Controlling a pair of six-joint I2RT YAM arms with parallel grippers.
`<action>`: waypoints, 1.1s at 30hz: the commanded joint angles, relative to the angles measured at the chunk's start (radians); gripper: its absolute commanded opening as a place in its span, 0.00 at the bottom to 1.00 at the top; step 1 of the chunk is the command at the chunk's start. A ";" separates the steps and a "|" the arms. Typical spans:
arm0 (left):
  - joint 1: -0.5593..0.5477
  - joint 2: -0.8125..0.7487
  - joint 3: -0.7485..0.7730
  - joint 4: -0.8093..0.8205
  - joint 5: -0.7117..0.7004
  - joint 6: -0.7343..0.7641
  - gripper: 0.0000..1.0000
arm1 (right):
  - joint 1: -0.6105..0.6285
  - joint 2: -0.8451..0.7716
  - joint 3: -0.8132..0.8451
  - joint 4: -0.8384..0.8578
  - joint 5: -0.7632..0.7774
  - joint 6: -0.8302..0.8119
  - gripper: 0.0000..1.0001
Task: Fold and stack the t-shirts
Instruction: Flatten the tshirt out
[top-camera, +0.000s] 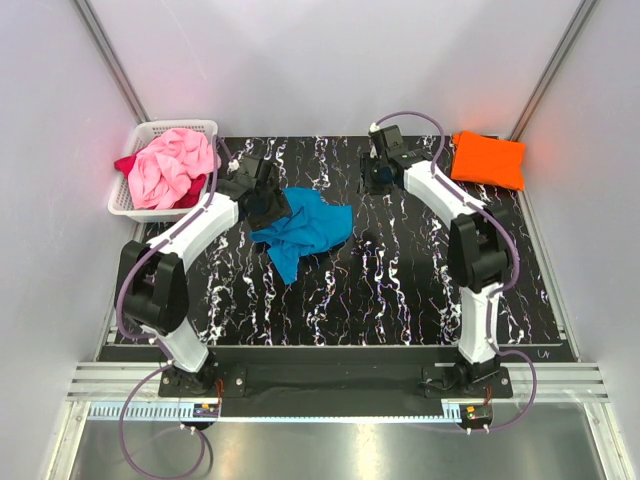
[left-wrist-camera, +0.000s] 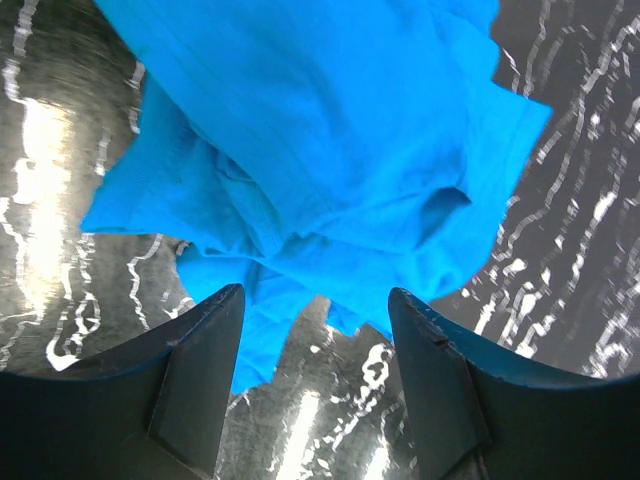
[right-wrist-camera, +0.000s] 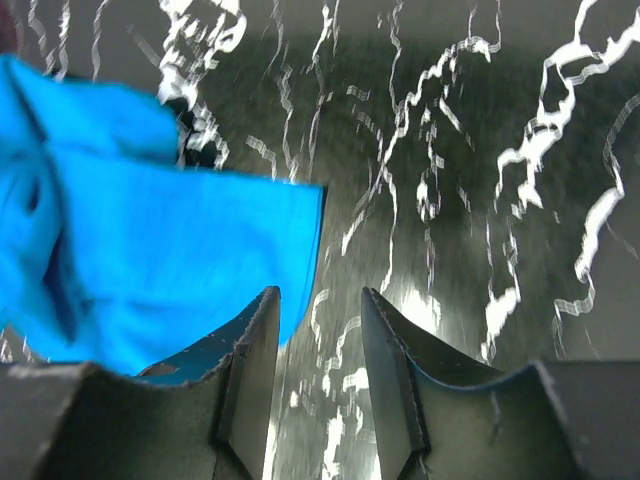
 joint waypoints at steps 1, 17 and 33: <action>0.005 0.006 0.004 0.062 0.116 0.021 0.64 | -0.008 0.066 0.091 0.050 -0.081 0.020 0.46; 0.045 -0.041 -0.036 0.063 0.151 0.036 0.65 | -0.008 0.330 0.235 0.049 -0.135 0.060 0.43; 0.063 -0.078 -0.063 0.060 0.134 0.038 0.65 | -0.002 0.344 0.185 0.036 -0.182 0.093 0.41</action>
